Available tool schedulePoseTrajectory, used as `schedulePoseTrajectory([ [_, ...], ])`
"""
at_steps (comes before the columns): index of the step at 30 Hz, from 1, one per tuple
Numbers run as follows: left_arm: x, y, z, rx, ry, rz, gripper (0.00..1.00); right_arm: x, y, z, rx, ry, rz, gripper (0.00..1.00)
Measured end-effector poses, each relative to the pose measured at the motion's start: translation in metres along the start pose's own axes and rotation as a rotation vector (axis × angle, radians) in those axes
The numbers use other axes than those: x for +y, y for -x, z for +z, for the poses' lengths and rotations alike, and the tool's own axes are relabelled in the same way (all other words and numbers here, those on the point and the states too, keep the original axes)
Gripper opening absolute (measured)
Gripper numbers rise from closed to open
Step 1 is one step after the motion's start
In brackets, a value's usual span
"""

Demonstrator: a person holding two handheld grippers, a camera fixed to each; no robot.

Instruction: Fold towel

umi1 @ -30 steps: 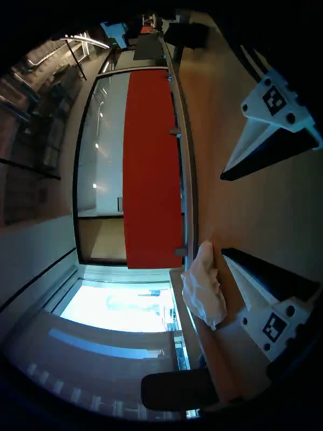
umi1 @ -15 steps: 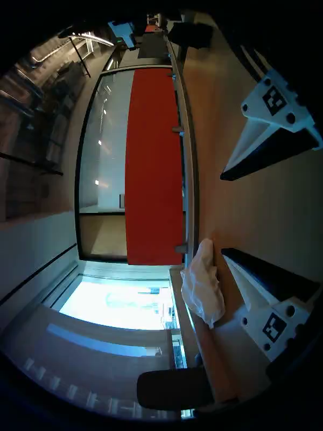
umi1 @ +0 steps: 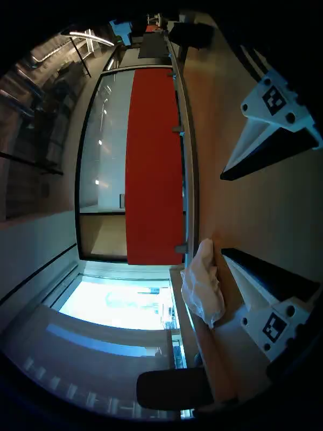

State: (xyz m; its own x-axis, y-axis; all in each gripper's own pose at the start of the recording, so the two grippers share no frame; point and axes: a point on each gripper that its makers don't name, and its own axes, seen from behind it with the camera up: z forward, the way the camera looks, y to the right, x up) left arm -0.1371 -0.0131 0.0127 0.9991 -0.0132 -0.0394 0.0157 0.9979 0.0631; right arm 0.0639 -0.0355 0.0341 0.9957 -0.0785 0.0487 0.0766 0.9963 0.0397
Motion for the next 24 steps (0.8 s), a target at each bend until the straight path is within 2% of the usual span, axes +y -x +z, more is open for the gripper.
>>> schedulePoseTrajectory([
  [6, 0.0, 0.001, 0.001, 0.0, 0.0, 0.0, 0.93, 0.021, -0.001, -0.005, 0.03, 0.03, 0.038, 1.0],
  [12, 0.001, 0.002, 0.001, 0.0, 0.0, -0.001, 0.93, 0.039, 0.013, -0.008, 0.056, 0.058, 0.08, 1.0],
  [18, 0.001, 0.002, 0.001, 0.001, 0.0, -0.001, 0.93, 0.04, 0.032, -0.014, 0.094, 0.041, 0.118, 1.0],
  [24, 0.001, 0.002, 0.001, 0.001, 0.0, -0.001, 0.93, 0.048, 0.059, -0.017, 0.108, 0.052, 0.134, 1.0],
])
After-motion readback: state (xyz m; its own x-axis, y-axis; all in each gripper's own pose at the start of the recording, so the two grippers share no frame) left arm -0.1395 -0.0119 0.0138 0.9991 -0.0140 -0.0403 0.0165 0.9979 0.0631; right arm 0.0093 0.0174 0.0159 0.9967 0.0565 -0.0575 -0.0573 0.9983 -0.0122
